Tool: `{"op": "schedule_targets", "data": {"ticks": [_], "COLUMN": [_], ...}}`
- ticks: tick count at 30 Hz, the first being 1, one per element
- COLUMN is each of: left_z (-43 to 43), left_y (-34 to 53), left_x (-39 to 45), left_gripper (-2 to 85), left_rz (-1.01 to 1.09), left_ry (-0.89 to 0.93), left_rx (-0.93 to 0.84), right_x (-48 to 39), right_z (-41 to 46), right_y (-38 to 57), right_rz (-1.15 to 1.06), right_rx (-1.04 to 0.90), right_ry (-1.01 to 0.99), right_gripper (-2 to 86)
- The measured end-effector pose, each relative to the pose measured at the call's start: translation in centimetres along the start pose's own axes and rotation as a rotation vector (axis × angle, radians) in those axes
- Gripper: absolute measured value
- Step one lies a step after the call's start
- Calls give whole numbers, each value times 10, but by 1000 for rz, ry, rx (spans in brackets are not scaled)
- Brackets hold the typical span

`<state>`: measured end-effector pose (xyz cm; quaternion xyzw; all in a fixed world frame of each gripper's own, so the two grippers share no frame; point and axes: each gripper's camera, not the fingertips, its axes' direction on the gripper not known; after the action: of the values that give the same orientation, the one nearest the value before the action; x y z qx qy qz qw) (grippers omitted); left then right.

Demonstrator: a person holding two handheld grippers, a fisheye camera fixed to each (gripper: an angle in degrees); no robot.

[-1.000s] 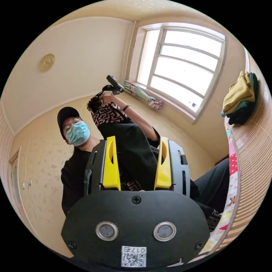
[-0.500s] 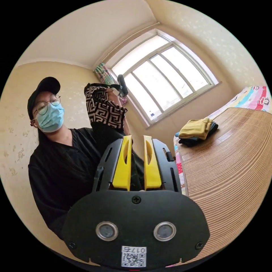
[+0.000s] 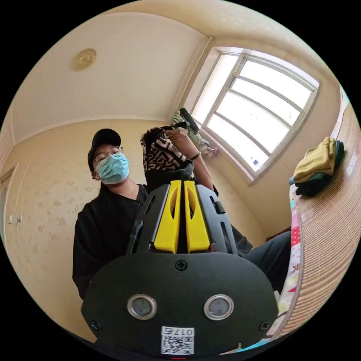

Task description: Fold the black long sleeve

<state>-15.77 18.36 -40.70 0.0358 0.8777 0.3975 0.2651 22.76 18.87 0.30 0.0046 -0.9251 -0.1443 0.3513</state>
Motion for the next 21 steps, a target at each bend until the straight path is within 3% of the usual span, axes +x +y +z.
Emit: {"op": "schedule_targets", "data": {"ticks": [5,8,10,12,16,18,21], "left_z": [-27,-28,-4,27,63,43,-45], "left_y": [12,26,34,36,11,-22,-79], "left_x": [65,107,135,142,107,68,-28], "left_gripper": [-7,-8,-8,-8,-7,-7,-3], "left_rz": [106,136,197,284,383,320,70], "left_ry": [-358,-763,-1132,-1352,-1775,-1856,-1794], "left_rx": [74,180,209,215,309,258,178], "right_x": [-144,-235,-287,-305,-268,-229,-139], "right_z": [-11,38,105,160,249,249,197], "right_y": [-27,-30,-23,-18,-43,-77,-165], "right_rz": [-300,-478,-662,-797,-900,-883,-643], "right_rx": [107,229,331,373,463,424,254], "right_ry": [392,753,1057,1244,1799,1916,1976], "right_gripper": [14,12,12,13,15,16,20]}}
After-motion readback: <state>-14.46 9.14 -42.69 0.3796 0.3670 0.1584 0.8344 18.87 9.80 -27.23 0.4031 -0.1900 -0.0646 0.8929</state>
